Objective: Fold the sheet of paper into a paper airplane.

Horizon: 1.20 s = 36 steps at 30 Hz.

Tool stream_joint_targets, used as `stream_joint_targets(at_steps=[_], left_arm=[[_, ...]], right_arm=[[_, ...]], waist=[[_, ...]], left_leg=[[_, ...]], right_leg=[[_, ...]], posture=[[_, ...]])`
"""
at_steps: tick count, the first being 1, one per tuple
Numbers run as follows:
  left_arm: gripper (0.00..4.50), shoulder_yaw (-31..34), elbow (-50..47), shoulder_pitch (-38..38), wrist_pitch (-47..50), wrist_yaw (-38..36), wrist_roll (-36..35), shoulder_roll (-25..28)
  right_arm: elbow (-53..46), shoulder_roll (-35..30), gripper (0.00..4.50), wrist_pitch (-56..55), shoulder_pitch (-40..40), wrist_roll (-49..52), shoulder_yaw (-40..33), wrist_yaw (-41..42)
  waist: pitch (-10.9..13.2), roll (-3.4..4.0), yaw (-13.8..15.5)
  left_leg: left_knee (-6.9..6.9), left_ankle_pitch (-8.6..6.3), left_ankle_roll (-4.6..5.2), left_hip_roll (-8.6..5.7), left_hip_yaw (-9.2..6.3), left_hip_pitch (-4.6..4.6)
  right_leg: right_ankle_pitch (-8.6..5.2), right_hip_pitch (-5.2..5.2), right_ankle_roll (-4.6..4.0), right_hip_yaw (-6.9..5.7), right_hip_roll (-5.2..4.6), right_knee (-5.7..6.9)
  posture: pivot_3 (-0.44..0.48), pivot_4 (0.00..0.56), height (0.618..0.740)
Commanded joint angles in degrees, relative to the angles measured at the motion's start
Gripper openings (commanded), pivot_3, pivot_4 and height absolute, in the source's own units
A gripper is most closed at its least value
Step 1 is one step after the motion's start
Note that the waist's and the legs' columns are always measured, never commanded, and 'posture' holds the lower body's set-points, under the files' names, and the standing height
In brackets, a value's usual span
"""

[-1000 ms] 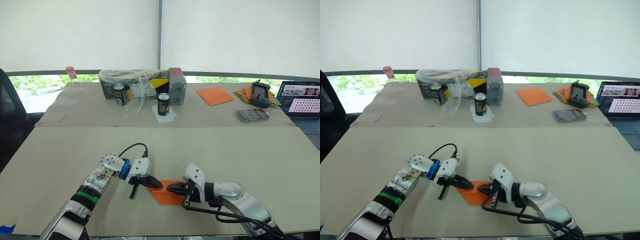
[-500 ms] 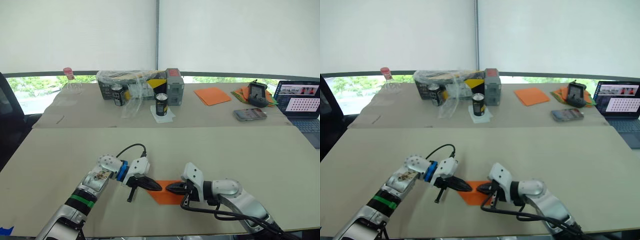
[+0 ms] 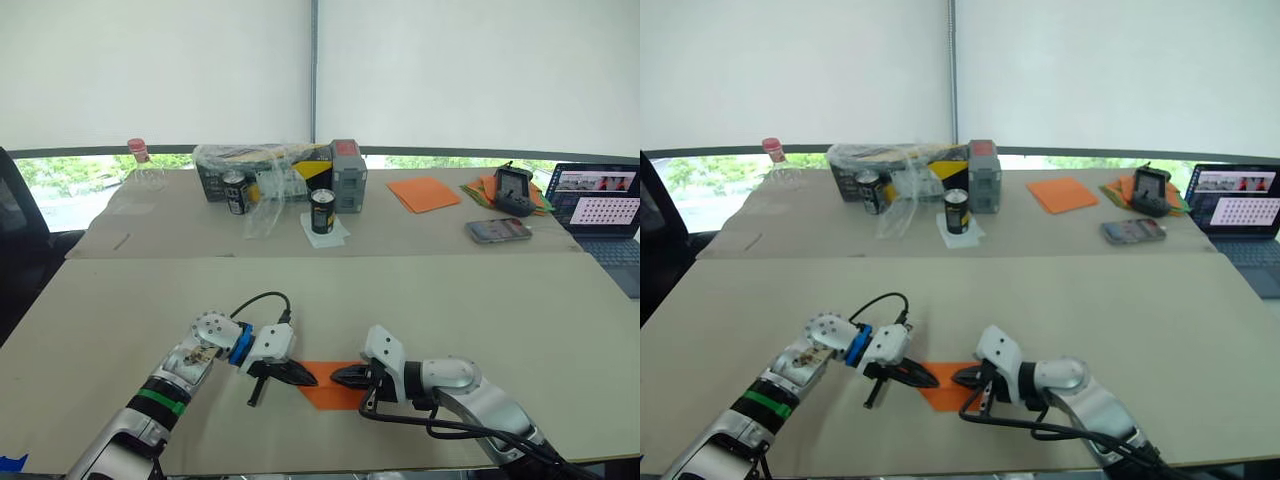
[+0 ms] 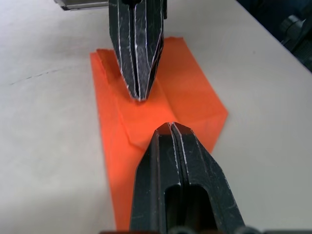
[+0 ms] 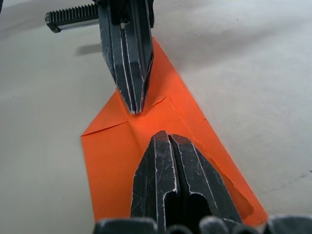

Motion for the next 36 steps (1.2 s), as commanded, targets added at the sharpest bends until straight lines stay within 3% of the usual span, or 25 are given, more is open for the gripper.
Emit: stream_joint_targets(at_steps=[1, 5, 14, 23, 36], left_arm=[[0.0, -3.01, 2.92, 2.05, -4.49, -0.56, 6.02, 2.82], [0.0, -3.43, 2.61, 3.19, -6.94, -0.38, 6.37, 3.81], [0.0, 7.43, -6.76, 1.57, 21.94, 0.69, -13.8, 0.01], [0.0, 3.43, -8.89, 3.87, 19.0, -0.4, -8.87, 0.3], [0.0, -1.26, 4.76, 4.87, 6.02, -0.61, 0.92, 0.85]], right_arm=[[4.49, -1.84, 0.02, 4.02, 1.84, -2.77, 1.89, -0.58], [5.09, -1.6, 0.02, 4.05, 1.43, -2.83, 2.25, -0.61], [5.75, -0.88, 0.02, 4.27, 0.66, -2.72, 3.29, -0.54], [5.4, -0.72, 0.02, 4.53, 0.83, -2.58, 3.41, -0.65], [4.18, -1.53, 0.02, 5.04, 1.83, -2.44, 2.84, -0.93]], waist=[[-0.13, 0.0, 0.0], [-0.29, 0.06, -0.12], [-0.23, -0.01, -0.14], [-0.22, 0.02, -0.11], [-0.32, 0.11, 0.0]], left_leg=[[-0.1, 0.0, 0.0, 0.01, -0.01, 0.05], [-0.24, 0.0, 0.0, 0.02, 0.0, 0.06], [-0.28, 0.01, 0.01, 0.04, -0.02, 0.02], [-0.3, 0.0, 0.0, 0.06, -0.02, 0.01], [-0.32, 0.0, 0.0, 0.16, -0.03, 0.05]], right_leg=[[0.0, 0.0, 0.0, -0.01, 0.0, -0.13], [0.01, 0.0, -0.01, 0.01, 0.0, -0.2], [0.0, -0.04, 0.01, -0.01, 0.05, -0.1], [0.01, -0.04, -0.02, 0.01, 0.06, -0.17], [0.01, -0.02, -0.02, -0.01, 0.04, -0.24]], posture=[[0.0, 0.15, 0.739], [0.0, 0.15, 0.739], [0.0, 0.15, 0.739], [0.0, 0.15, 0.739], [0.0, 0.15, 0.739]])
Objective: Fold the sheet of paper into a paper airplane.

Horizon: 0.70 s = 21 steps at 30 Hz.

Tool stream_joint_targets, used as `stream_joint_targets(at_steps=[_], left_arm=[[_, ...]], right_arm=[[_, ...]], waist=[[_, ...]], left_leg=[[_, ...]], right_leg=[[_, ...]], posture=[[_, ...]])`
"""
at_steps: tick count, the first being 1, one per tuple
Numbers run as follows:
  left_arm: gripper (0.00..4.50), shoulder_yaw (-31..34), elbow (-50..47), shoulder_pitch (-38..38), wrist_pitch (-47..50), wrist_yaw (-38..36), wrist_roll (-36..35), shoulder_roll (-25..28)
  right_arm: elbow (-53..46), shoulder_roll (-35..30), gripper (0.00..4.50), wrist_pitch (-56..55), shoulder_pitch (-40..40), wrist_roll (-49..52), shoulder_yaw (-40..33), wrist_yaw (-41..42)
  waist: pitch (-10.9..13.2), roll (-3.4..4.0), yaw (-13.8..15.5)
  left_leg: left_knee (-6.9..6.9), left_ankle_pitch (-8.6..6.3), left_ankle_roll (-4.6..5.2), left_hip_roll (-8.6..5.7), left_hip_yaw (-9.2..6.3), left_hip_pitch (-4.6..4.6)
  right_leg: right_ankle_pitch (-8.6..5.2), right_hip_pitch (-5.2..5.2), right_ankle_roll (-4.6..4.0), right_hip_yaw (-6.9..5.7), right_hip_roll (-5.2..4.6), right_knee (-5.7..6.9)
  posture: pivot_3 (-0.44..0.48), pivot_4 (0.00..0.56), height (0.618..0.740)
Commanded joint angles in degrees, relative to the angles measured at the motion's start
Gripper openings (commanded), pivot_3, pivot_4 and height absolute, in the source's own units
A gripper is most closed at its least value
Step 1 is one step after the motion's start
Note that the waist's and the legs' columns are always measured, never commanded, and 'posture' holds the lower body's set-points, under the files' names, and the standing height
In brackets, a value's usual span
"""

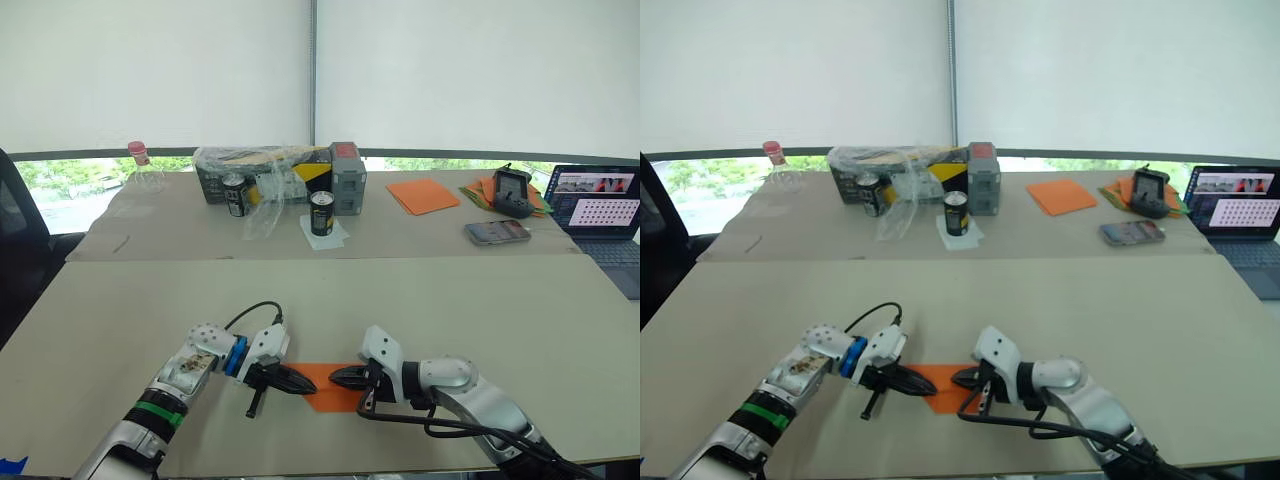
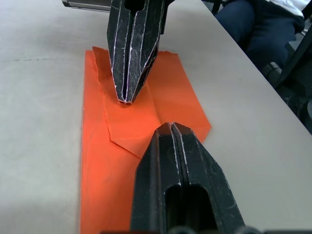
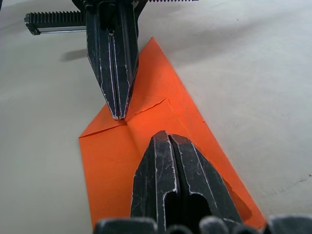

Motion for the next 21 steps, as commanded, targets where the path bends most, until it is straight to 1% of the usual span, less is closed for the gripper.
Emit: stream_joint_targets(at_steps=[1, 3, 5, 6, 8, 10, 14, 17, 18, 21], left_arm=[[0.0, -2.81, 5.09, 1.63, -0.86, 0.79, 6.34, 1.98], [0.0, -2.66, 5.36, 1.67, 0.35, 1.45, 5.89, 1.94], [0.0, -2.77, 5.5, 1.57, 3.94, 2.27, 6.1, 2.6], [0.0, -3.15, 5.33, 1.72, 7.05, 1.99, 6.39, 3.76], [0.0, -3.56, 5.61, 2.31, 9.42, 0.45, 7.23, 7.03], [0.0, -3.48, 5.09, 3.08, 8.99, -0.05, 7.5, 9.23], [0.0, -2.8, 2.71, 5.62, 5.21, -0.85, 6.95, 12.42], [0.0, 1.77, 0.62, 7.23, 4.43, -0.36, 2.25, 12.47], [0.0, 4.91, -0.75, 6.83, 7.51, 0.6, -1.99, 10.78], [0.0, 10.26, -5.06, 5.11, 15.5, 2.29, -9.9, 7.67]], right_arm=[[3.76, -1.73, 0.02, 4.53, 2.57, -2.45, 1.97, -0.71], [3.66, -1.79, 0.02, 4.54, 2.64, -2.41, 1.97, -0.74], [3.62, -1.73, 0.02, 4.6, 2.61, -2.33, 2.0, -0.79], [3.67, -1.61, 0.02, 4.56, 2.6, -2.34, 2.12, -0.83], [4.0, -1.26, 0.02, 4.46, 2.39, -2.4, 2.42, -0.93], [4.18, -1.13, 0.02, 4.44, 2.2, -2.34, 2.61, -0.92], [4.84, -1.06, 0.02, 4.09, 1.69, -2.32, 3.08, -0.54], [5.99, -0.66, 0.02, 3.74, 0.57, -2.51, 3.76, -0.01], [6.2, -0.6, 0.02, 3.63, 0.34, -2.53, 3.95, 0.22], [6.38, -0.56, 0.02, 3.67, 0.21, -2.52, 4.17, 0.67]], waist=[[-0.08, 0.06, 0.0], [-0.16, 0.12, 0.0], [-0.21, 0.17, 0.0], [-0.23, 0.18, 0.0], [-0.33, 0.14, -0.06], [-0.59, 0.12, -0.71], [-0.82, 0.45, -1.39], [-0.83, 0.47, -1.8], [-0.83, 0.5, -1.77], [-0.7, 0.43, -1.32]], left_leg=[[0.0, 0.0, 0.0, 0.0, 0.0, 0.01], [-0.01, 0.0, 0.0, 0.0, 0.0, 0.03], [-0.02, 0.0, 0.0, 0.0, 0.0, 0.07], [-0.02, 0.0, 0.0, 0.0, 0.0, 0.09], [-0.05, 0.0, 0.0, 0.0, 0.0, 0.19], [-0.21, -0.01, 0.01, 0.06, 0.03, 0.38], [-0.42, -0.11, -0.03, 0.5, 0.05, 0.64], [-0.55, -0.25, -0.06, 0.85, 0.11, 0.85], [-0.73, -0.24, -0.06, 0.91, 0.13, 0.91], [-0.83, -0.24, -0.06, 1.01, 0.09, 0.83]], right_leg=[[0.0, 0.0, 0.0, 0.0, 0.0, -0.01], [0.0, 0.01, 0.01, 0.0, 0.0, -0.02], [-0.01, 0.01, 0.02, -0.01, 0.0, -0.02], [-0.02, 0.02, 0.03, -0.02, 0.0, -0.02], [-0.09, 0.05, 0.14, -0.04, 0.02, -0.01], [-0.31, 0.11, 0.4, 0.0, 0.11, -0.02], [-0.45, 0.25, 0.26, 0.01, 0.37, -0.03], [-0.51, 0.47, 0.12, 0.15, 0.77, -0.03], [-0.52, 0.5, 0.08, 0.2, 0.84, -0.03], [-0.58, 0.21, -0.06, 0.19, 0.99, 0.08]], posture=[[0.0, 0.15, 0.739], [0.0, 0.15, 0.739], [0.0, 0.15, 0.739], [0.0, 0.15, 0.739], [0.0, 0.15, 0.739], [0.0, 0.15, 0.739], [0.0, 0.15, 0.739], [0.0, 0.15, 0.739], [0.0, 0.15, 0.739], [0.0, 0.15, 0.739]])
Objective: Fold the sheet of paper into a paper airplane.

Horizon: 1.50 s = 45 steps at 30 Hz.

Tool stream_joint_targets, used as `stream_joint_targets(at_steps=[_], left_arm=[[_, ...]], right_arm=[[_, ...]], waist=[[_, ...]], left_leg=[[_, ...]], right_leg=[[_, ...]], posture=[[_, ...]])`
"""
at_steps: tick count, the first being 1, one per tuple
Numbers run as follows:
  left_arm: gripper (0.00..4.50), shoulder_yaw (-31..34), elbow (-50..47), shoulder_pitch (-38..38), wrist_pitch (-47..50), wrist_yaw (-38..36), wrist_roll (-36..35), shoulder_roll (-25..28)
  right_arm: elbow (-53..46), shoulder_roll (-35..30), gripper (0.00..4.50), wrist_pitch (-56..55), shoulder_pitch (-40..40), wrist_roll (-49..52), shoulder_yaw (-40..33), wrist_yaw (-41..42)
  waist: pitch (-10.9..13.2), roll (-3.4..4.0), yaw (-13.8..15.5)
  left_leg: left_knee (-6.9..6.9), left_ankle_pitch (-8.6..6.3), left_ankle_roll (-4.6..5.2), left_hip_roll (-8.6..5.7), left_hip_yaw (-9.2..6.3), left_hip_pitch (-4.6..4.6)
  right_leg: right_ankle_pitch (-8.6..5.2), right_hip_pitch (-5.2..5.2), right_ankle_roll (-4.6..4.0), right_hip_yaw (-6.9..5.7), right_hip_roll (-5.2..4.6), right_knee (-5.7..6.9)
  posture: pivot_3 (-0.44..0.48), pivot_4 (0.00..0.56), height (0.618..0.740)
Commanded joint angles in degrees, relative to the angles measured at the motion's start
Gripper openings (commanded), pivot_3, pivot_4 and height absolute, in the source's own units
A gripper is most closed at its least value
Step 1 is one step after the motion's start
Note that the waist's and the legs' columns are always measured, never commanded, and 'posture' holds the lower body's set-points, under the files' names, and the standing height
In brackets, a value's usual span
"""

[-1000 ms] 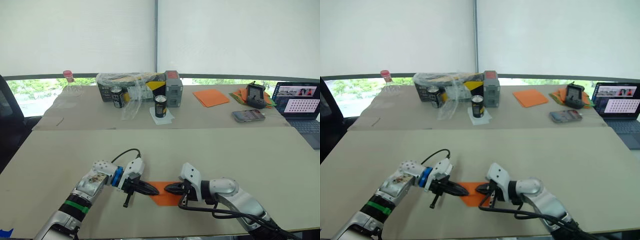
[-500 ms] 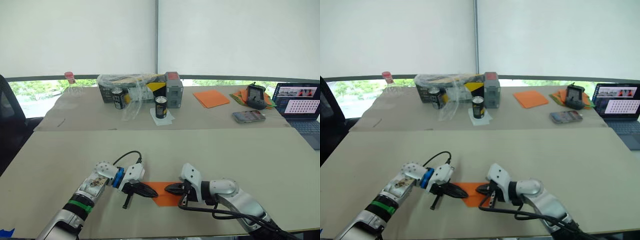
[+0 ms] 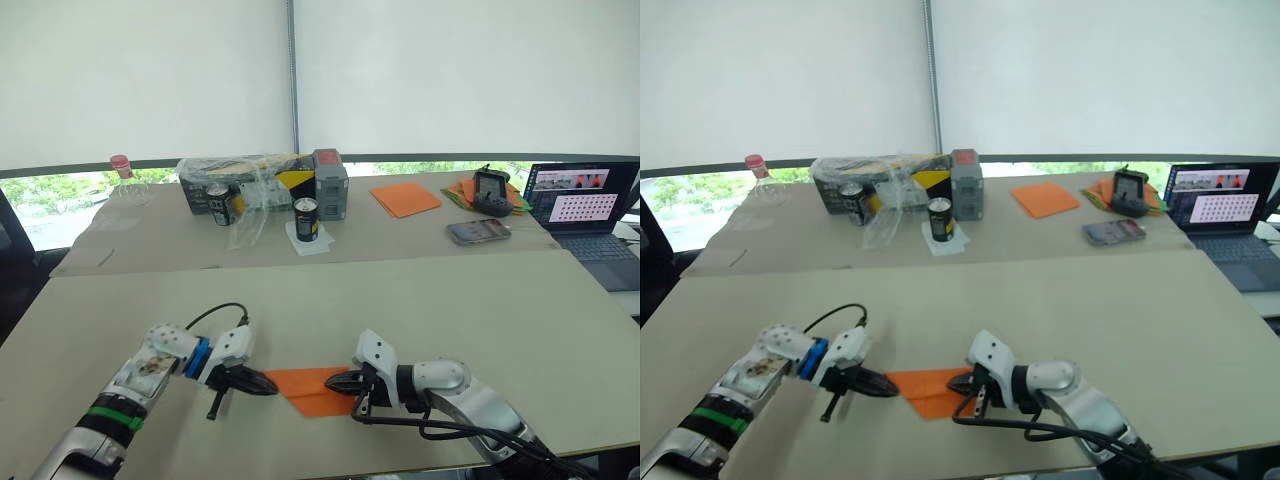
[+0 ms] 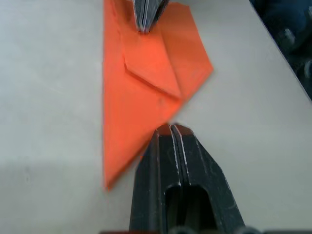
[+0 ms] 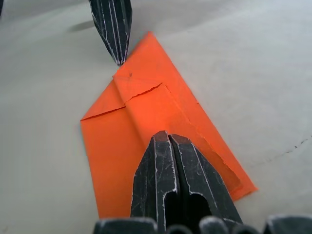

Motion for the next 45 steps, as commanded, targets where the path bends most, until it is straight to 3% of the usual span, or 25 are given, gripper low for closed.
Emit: stream_joint_targets(at_steps=[1, 4, 10, 15, 19, 22, 28, 30, 31, 36, 45], left_arm=[[0.0, 4.11, -4.93, -1.55, 9.17, 2.08, -6.36, -2.02], [0.0, 3.47, -11.21, -1.19, 12.02, 1.79, -7.47, -2.7], [0.0, -0.41, -15.29, -0.66, 11.41, 1.85, -4.22, -3.47], [0.0, -6.47, -5.01, -0.38, -2.48, 3.22, 6.94, -4.67], [0.0, -7.84, 4.09, -2.24, -10.39, 3.82, 10.47, -6.64], [0.0, -7.69, 6.65, -3.26, -10.67, 3.71, 9.56, -8.31], [0.0, -2.75, -5.42, -2.24, 1.23, 0.54, -2.31, -8.95], [0.0, -2.01, -8.21, -2.19, 4.59, 1.09, -3.32, -8.29], [0.0, -1.86, -9.1, -2.28, 5.63, 1.55, -3.26, -7.99], [0.0, -2.44, -7.89, -2.08, 5.47, 4.15, -0.63, -8.56], [0.0, -7.33, -1.85, 1.47, -4.6, 3.52, 8.37, -6.08]], right_arm=[[5.02, -1.02, 0.02, 3.25, 1.68, -2.52, 2.17, -0.15], [4.92, -0.9, 0.02, 3.42, 1.82, -2.56, 2.19, -0.08], [4.41, -0.82, 0.02, 3.78, 2.55, -2.64, 1.93, -0.26], [3.3, -0.77, 0.02, 4.12, 3.88, -2.58, 1.29, -1.54], [2.77, -0.86, 0.02, 4.2, 4.31, -2.63, 0.98, -2.11], [1.88, -1.37, 0.02, 4.53, 4.72, -2.32, 0.59, -2.31], [0.5, -2.07, 0.02, 5.68, 5.47, -1.76, 0.18, -2.62], [0.18, -1.83, 0.02, 6.1, 5.43, -1.71, 0.4, -2.83], [0.04, -1.64, 0.02, 6.32, 5.34, -1.69, 0.55, -2.96], [0.24, -1.14, 0.02, 6.64, 4.63, -1.67, 0.95, -3.13], [-0.03, -1.69, 0.02, 6.43, 4.7, -2.03, 0.75, -3.27]], waist=[[0.16, -0.23, 0.55], [0.25, -0.42, 0.79], [0.26, -0.42, 0.72], [0.27, -0.4, 1.09], [0.16, -0.28, 2.04], [0.13, -0.2, 2.5], [0.19, -0.26, 2.68], [0.21, -0.34, 2.3], [0.22, -0.34, 2.14], [0.35, -0.23, 1.61], [0.44, -0.24, 1.53]], left_leg=[[0.02, 0.01, 0.0, 0.01, -0.02, -0.1], [0.09, 0.06, -0.08, 0.03, -0.07, -0.32], [0.05, 0.06, -0.09, -0.06, 0.03, -0.36], [0.05, 0.06, -0.09, -0.09, 0.03, -0.37], [0.04, 0.06, -0.09, -0.07, 0.01, -0.17], [0.06, 0.07, -0.09, -0.11, 0.02, 0.04], [0.14, 0.08, -0.08, -0.11, -0.01, -0.03], [0.17, 0.1, -0.1, -0.17, -0.01, -0.62], [0.25, 0.1, -0.11, -0.16, -0.05, -0.78], [0.26, 0.08, -0.11, -0.18, -0.07, -0.84], [0.22, 0.08, -0.12, -0.16, -0.09, -0.79]], right_leg=[[0.04, -0.09, -0.07, -0.03, 0.04, 0.05], [0.36, -0.22, -0.61, -0.12, 0.05, 0.03], [0.4, -0.22, -0.66, -0.01, -0.03, -0.13], [0.4, -0.23, -0.68, -0.01, -0.02, -0.16], [0.43, -0.15, -0.72, -0.09, -0.09, -0.32], [0.11, 0.13, -0.21, -0.06, -0.15, -0.4], [0.04, 0.13, -0.07, -0.08, -0.15, -0.39], [0.16, -0.27, -0.21, -0.05, -0.12, -0.26], [0.37, -0.39, -0.56, -0.07, -0.09, -0.21], [0.39, -0.39, -0.6, -0.08, -0.13, -0.29], [0.39, -0.34, -0.61, -0.14, -0.11, -0.31]], posture=[[0.0, 0.15, 0.739], [0.0, 0.15, 0.739], [0.0, 0.15, 0.739], [0.0, 0.15, 0.739], [0.0, 0.15, 0.739], [0.0, 0.15, 0.739], [0.0, 0.15, 0.739], [0.0, 0.15, 0.739], [0.0, 0.15, 0.739], [0.0, 0.15, 0.739], [0.0, 0.15, 0.739]])
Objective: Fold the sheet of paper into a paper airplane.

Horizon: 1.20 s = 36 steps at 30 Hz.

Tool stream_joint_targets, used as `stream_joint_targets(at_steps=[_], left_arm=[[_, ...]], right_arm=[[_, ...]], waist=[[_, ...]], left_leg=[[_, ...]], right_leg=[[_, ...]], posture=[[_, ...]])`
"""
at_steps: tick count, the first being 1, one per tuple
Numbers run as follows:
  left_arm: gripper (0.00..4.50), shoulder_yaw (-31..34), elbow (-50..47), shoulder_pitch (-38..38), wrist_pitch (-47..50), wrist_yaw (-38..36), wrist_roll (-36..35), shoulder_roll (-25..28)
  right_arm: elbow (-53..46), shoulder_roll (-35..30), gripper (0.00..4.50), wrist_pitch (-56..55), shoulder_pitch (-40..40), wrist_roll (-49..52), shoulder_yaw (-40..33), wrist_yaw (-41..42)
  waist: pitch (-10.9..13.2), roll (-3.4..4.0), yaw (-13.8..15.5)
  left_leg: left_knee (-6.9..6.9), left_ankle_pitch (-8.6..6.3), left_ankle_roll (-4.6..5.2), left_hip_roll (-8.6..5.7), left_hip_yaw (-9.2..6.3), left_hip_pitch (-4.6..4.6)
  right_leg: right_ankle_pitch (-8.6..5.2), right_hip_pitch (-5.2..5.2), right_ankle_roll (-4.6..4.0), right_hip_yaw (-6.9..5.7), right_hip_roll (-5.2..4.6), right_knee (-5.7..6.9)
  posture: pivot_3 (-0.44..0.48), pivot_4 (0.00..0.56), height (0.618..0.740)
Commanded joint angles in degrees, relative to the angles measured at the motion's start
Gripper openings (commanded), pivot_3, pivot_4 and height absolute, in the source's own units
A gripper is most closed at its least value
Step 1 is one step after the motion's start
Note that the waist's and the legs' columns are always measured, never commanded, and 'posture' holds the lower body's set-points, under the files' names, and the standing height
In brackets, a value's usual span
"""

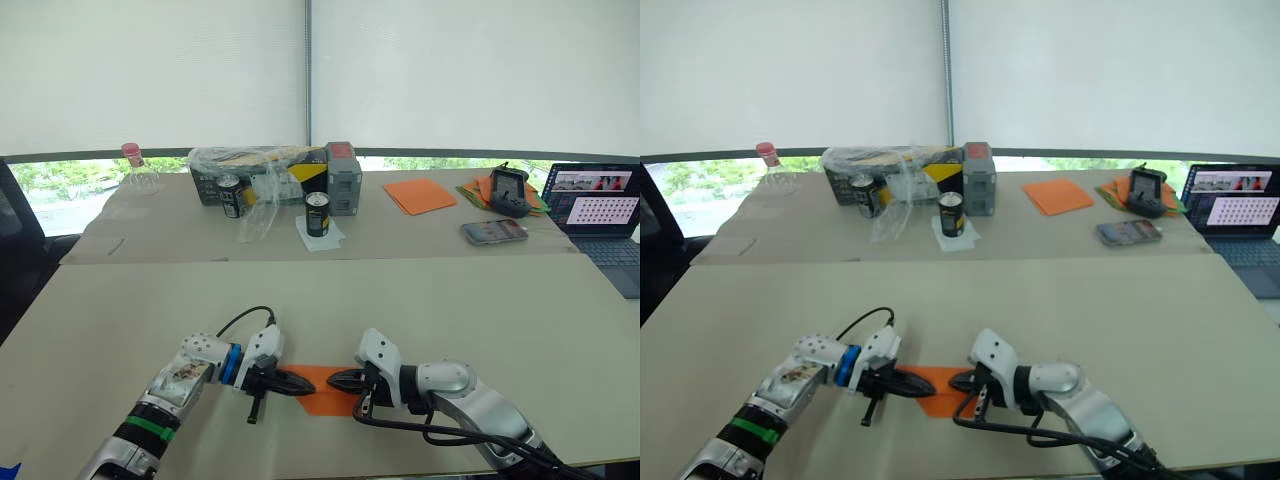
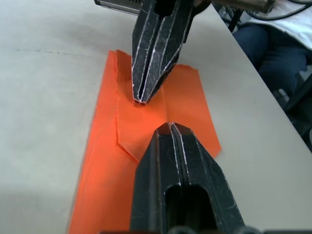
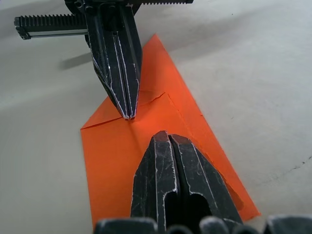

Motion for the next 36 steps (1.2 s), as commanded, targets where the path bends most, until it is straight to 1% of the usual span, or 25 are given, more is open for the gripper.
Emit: stream_joint_targets(at_steps=[1, 5, 7, 10, 13, 18, 21, 26, 29, 32, 36], left_arm=[[0.0, -2.86, 3.55, 2.85, -3.08, 0.18, 5.28, 1.63], [0.0, -2.83, 5.72, 2.98, -4.46, 1.92, 6.29, 1.29], [0.0, -2.87, 5.49, 2.69, -3.82, 2.06, 5.97, 1.3], [0.0, -3.48, 5.64, 2.45, -3.57, 1.42, 6.1, 1.61], [0.0, -4.0, 5.31, 1.74, -2.48, 0.95, 5.93, 1.25], [0.0, -4.1, 4.76, 0.81, -0.68, -0.21, 5.48, 1.3], [0.0, -3.18, 5.01, -0.26, 1.44, -0.96, 4.1, 1.08], [0.0, -2.93, 3.74, -1.08, 3.05, -2.79, 3.76, 2.17], [0.0, -3.19, 2.64, -0.82, 3.8, -3.19, 3.81, 2.48], [0.0, -3.65, 1.58, -0.49, 5.47, -2.92, 3.6, 2.21], [0.0, -3.96, 1.01, -0.95, 7.2, -3.04, 3.44, 1.83]], right_arm=[[4.06, -1.45, 0.02, 3.63, 2.47, -2.27, 1.81, -0.81], [2.54, -0.94, 0.02, -2.29, 2.7, -1.94, -0.92, -1.2], [1.4, -2.07, 0.02, -5.92, 3.05, -3.14, -0.38, -0.15], [0.69, -1.72, 0.02, -9.87, 3.88, -4.16, 0.37, -0.09], [1.79, -0.57, 0.02, -10.83, 4.21, -5.96, 1.51, -1.18], [1.45, 2.1, 0.02, -11.87, 5.16, -7.34, 1.77, -3.45], [-1.09, 3.11, 0.02, -11.0, 6.04, -8.21, 1.61, -5.32], [-7.02, 3.44, 0.02, -7.91, 9.12, -6.41, -2.37, -7.97], [-9.38, 3.57, 0.02, -6.62, 10.01, -5.35, -3.48, -8.36], [-11.76, 5.1, 0.02, -5.28, 11.48, -5.11, -2.32, -9.47], [-10.56, 6.96, 0.02, -5.4, 11.48, -6.22, -1.27, -10.79]], waist=[[-0.03, 0.04, 0.01], [-0.05, 0.08, 0.04], [-0.05, 0.1, 0.04], [-0.04, 0.11, 0.04], [-0.04, 0.14, 0.04], [-0.05, 0.15, 0.03], [-0.04, 0.16, 0.03], [0.01, 0.17, -0.01], [0.1, 0.11, -0.29], [0.17, 0.1, -0.3], [0.25, 0.08, -0.25]], left_leg=[[-0.03, 0.0, 0.0, 0.0, 0.0, 0.02], [-0.06, 0.0, 0.0, 0.01, 0.0, 0.07], [-0.06, 0.0, 0.0, 0.0, 0.0, 0.07], [-0.06, 0.0, 0.0, 0.0, 0.01, 0.08], [-0.06, 0.0, 0.0, 0.0, 0.01, 0.08], [-0.06, 0.0, 0.0, 0.0, 0.01, 0.14], [-0.06, 0.0, 0.0, 0.0, 0.01, 0.14], [-0.06, 0.0, 0.0, -0.02, 0.01, 0.03], [-0.06, 0.0, 0.0, -0.02, 0.01, -0.02], [-0.09, 0.0, 0.0, 0.0, 0.01, -0.03], [-0.14, 0.0, 0.0, 0.02, 0.01, -0.03]], right_leg=[[0.0, 0.02, 0.0, 0.0, -0.01, -0.02], [0.0, 0.07, 0.0, 0.0, -0.01, -0.03], [0.0, 0.07, 0.01, 0.0, -0.01, -0.02], [-0.04, 0.07, 0.07, 0.0, 0.0, -0.01], [-0.08, 0.07, 0.14, -0.01, 0.02, 0.0], [-0.07, 0.09, 0.12, 0.0, 0.05, 0.04], [-0.06, 0.08, 0.11, 0.0, 0.06, 0.03], [-0.01, 0.0, 0.02, 0.0, 0.06, 0.03], [-0.01, -0.06, 0.02, 0.01, 0.06, 0.03], [-0.01, -0.09, 0.01, 0.01, 0.08, 0.03], [-0.02, -0.11, 0.01, 0.01, 0.1, 0.03]], posture=[[0.0, 0.15, 0.739], [0.0, 0.15, 0.739], [0.0, 0.15, 0.739], [0.0, 0.15, 0.739], [0.0, 0.15, 0.739], [0.0, 0.15, 0.739], [0.0, 0.15, 0.739], [0.0, 0.15, 0.739], [0.0, 0.15, 0.739], [0.0, 0.15, 0.739], [0.0, 0.15, 0.739]])
